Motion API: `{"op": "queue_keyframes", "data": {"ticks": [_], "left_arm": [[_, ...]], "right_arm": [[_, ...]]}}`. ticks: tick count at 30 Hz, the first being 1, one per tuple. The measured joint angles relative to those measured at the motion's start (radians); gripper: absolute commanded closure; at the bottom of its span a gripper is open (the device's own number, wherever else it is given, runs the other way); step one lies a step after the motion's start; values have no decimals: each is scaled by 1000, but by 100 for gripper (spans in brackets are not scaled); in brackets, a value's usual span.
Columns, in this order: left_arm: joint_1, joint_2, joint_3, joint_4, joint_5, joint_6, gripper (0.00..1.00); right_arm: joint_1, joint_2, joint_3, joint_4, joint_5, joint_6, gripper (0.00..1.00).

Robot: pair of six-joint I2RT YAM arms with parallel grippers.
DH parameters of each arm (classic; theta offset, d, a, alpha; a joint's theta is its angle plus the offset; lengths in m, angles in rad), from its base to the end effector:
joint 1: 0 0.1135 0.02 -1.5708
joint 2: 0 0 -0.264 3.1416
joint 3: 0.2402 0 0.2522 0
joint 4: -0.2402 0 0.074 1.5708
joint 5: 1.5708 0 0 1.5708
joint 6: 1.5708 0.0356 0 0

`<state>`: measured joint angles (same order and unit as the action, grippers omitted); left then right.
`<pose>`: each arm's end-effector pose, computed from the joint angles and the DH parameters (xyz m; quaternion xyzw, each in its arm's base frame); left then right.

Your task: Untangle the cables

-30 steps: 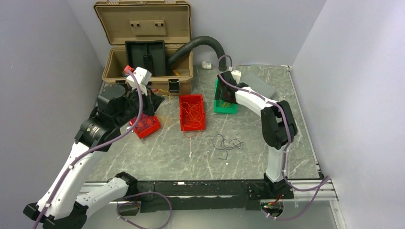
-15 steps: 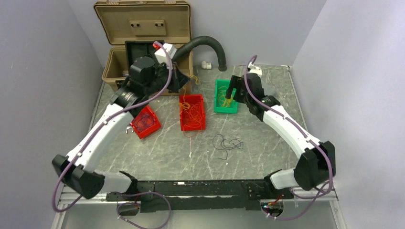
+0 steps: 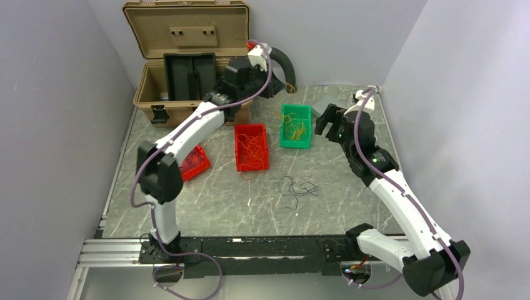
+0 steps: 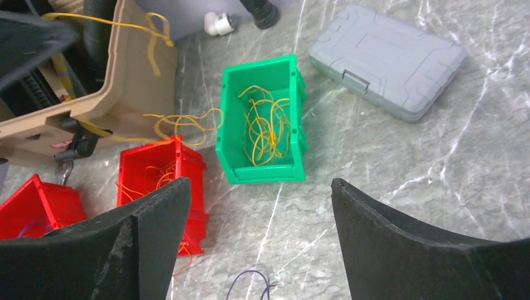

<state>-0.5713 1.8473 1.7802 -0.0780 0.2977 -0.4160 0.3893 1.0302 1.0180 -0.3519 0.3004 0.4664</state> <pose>0.3707 -0.2507 0.3953 0.1547 0.7384 -0.4053 0.5164 0.2175 0.0778 0.3584 0.1162 0.8103 0.1207 0.5616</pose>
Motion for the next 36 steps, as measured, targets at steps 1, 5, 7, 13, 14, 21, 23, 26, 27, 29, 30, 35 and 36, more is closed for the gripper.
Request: {"op": "queue_keyframes", "data": {"ticks": [1, 5, 7, 13, 14, 21, 23, 26, 27, 29, 30, 35, 36], "left_arm": [[-1, 44, 31, 8, 1, -8, 100], [-7, 203, 144, 15, 0, -29, 100], [-12, 254, 159, 18, 1, -45, 100], [-24, 312, 159, 19, 4, -75, 100], [-26, 312, 159, 16, 1, -71, 100], [-57, 247, 153, -20, -81, 19, 100], [-65, 202, 149, -22, -111, 52, 100], [-74, 132, 146, -24, -127, 87, 100], [-77, 108, 146, -23, -130, 98, 100], [-84, 79, 158, -20, -129, 114, 100], [-89, 74, 172, -18, -128, 120, 100], [-107, 79, 201, -8, -116, 133, 100], [-109, 84, 201, -6, -113, 133, 100]], "right_arm": [[-1, -20, -5, 1, 8, -3, 15], [-6, -58, -17, 0, 33, -11, 15], [-10, -58, -24, 1, 41, -15, 15], [-22, -59, -81, -6, 42, -18, 16], [-24, -59, -87, -8, 42, -18, 16], [-31, -84, -103, -10, 40, -18, 16], [-31, -98, -106, -10, 39, -18, 16], [-32, -112, -111, -10, 38, -17, 16], [-33, -115, -111, -10, 38, -17, 16], [-33, -117, -111, -10, 37, -17, 16], [-33, -117, -111, -11, 34, -17, 16], [-33, -121, -111, -17, 32, -17, 16], [-33, -124, -111, -19, 31, -17, 16]]}}
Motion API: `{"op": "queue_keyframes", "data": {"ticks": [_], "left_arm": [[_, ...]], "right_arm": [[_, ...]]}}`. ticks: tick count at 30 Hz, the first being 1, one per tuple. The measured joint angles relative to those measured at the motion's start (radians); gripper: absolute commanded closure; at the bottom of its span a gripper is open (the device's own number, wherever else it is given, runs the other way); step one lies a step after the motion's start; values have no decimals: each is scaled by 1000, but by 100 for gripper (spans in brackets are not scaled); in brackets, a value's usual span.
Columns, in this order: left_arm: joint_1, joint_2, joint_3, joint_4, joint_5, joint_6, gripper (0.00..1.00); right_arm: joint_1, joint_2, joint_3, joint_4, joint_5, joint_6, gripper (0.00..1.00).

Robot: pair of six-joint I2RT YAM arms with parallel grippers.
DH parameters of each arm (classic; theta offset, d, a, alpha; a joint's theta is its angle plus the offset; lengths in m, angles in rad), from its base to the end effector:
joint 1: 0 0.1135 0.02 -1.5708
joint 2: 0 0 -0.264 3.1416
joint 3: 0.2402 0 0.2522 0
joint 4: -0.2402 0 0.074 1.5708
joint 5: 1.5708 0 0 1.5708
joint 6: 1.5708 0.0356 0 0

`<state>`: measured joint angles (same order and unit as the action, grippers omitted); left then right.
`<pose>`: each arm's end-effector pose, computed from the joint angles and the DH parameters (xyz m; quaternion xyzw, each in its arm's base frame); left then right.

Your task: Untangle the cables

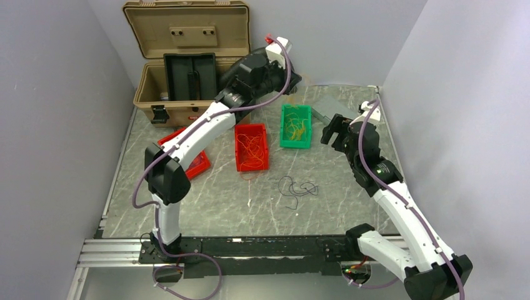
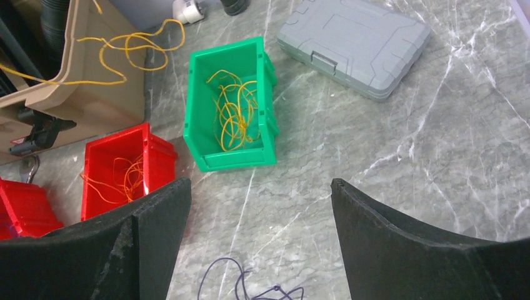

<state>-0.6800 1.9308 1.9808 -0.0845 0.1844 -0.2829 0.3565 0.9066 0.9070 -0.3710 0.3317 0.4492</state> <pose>0.3564 -0.2966 0.4290 0.2040 0.6895 -0.3791 0.5825 0.1939 0.0598 0.3425 0.1309 0.8088 0.0930 0.5658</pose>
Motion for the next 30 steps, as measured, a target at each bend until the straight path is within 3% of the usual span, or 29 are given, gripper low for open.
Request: {"op": "queue_keyframes", "data": {"ticks": [12, 18, 23, 30], "left_arm": [[-5, 161, -73, 71, 9, -45, 100], [-20, 197, -121, -28, -53, -43, 100], [-33, 319, 40, -216, -91, -18, 100], [-35, 494, 222, -351, -100, 2, 100]], "right_arm": [[-1, -76, 0, -58, 13, -5, 17], [-2, -101, 0, -89, 3, -5, 17], [-2, -117, -3, -100, -1, -4, 17], [-2, -118, -31, -113, -19, 1, 16]]}}
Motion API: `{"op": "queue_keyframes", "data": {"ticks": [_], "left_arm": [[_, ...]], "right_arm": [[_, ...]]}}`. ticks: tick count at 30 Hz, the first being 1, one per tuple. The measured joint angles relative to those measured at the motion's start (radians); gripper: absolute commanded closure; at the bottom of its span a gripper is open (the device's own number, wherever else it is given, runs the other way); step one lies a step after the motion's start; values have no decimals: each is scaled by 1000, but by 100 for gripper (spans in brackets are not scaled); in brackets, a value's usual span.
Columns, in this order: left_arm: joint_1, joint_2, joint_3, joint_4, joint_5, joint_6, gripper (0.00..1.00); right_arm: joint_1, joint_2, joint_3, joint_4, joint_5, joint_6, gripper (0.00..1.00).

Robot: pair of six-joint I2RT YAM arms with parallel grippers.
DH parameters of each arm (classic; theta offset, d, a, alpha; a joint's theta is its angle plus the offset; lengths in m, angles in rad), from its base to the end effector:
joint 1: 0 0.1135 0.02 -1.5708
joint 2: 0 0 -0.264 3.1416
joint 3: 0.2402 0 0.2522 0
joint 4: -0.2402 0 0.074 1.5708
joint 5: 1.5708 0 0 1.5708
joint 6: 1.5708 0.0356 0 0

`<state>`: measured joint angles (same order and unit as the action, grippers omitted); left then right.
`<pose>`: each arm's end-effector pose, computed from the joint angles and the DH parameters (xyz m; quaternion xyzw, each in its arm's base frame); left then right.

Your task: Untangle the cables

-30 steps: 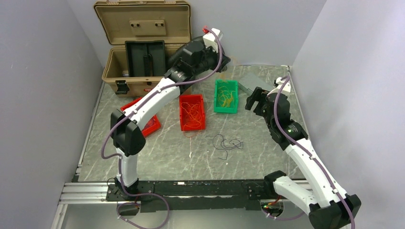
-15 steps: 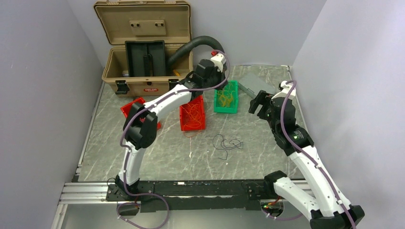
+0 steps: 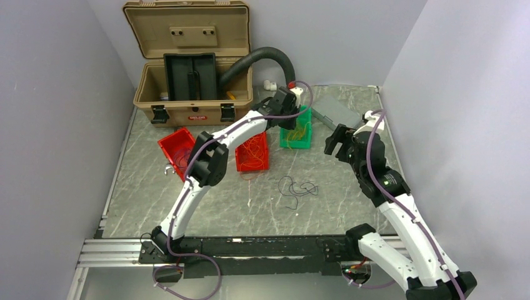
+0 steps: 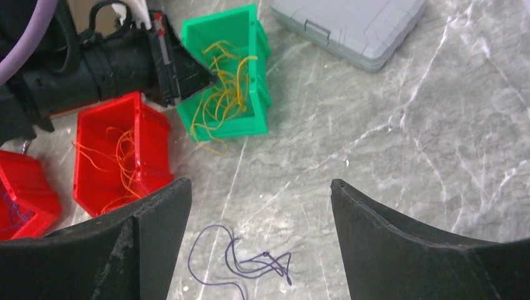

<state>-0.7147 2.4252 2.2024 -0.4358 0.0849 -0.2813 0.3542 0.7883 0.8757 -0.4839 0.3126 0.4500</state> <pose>0.4194 -0.3679 0.2243 0.2111 0.8720 -0.2437 0.3684 0.1653 0.0494 0.3402 0.1255 0.8173 0.0949 0.5543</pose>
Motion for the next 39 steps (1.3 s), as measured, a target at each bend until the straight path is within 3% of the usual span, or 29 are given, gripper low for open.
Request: {"op": "queue_keyframes", "data": {"ticks": [5, 13, 18, 22, 30, 39], "left_arm": [[0, 58, 35, -27, -8, 0, 99], [3, 59, 33, 48, -34, 19, 100], [7, 46, -8, 171, -58, 37, 100], [11, 60, 45, 180, -65, 31, 98], [20, 74, 50, 198, -59, 3, 66], [29, 26, 15, 157, -13, 43, 26]], "right_arm": [[0, 2, -42, -39, -94, 3, 11], [0, 44, -223, -62, -388, 6, 0], [0, 58, -294, -63, -460, 45, 0], [4, 115, -304, -27, -472, 71, 0], [106, 283, -321, 55, -438, 104, 0], [323, 520, -247, 48, -214, 159, 0]]}}
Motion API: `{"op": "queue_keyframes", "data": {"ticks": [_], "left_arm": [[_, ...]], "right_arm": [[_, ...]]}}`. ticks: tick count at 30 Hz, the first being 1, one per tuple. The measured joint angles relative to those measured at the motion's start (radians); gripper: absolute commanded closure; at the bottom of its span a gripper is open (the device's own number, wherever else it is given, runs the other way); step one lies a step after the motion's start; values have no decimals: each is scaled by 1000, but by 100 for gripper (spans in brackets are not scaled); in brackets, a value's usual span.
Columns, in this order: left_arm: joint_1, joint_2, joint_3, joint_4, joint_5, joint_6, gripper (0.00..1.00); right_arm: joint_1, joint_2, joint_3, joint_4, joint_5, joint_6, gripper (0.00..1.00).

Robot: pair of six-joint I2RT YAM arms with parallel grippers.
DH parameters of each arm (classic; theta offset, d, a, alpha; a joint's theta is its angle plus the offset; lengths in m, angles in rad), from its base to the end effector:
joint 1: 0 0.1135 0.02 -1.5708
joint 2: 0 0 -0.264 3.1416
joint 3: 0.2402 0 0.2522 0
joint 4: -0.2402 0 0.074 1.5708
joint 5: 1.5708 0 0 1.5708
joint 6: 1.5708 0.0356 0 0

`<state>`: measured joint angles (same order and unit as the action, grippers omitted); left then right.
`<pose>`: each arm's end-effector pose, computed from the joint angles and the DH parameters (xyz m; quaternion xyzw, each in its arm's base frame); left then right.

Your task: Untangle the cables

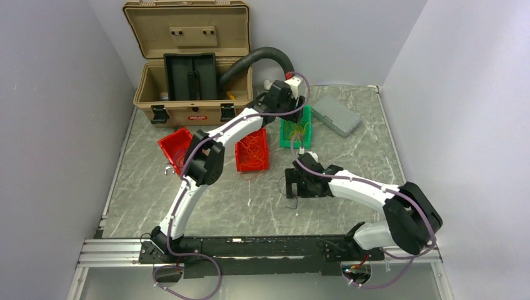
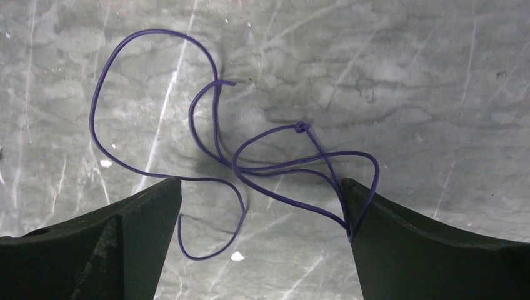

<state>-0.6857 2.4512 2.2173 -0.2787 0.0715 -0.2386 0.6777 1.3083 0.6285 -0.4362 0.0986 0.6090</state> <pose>0.4405 -0.3636 0.2295 0.2089 0.8372 -0.2525 0.4378 0.1796 0.1401 0.1628 -0.0223 0.9729 0.0967 0.2090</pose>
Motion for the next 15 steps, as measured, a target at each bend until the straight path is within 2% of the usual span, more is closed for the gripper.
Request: {"op": "queue_keyframes", "data": {"ticks": [1, 4, 8, 15], "left_arm": [[0, -30, -22, -3, 5, 8, 20], [0, -126, -72, -18, 18, 29, 10], [0, -301, -134, -25, 25, 54, 4], [4, -629, -254, -69, 9, 109, 1]], "right_arm": [[14, 24, 16, 1, 18, 5, 0], [53, 76, 50, 0, 75, 18, 0], [85, 135, 89, -8, 151, 24, 2], [90, 200, 129, 42, 180, -3, 68]]}}
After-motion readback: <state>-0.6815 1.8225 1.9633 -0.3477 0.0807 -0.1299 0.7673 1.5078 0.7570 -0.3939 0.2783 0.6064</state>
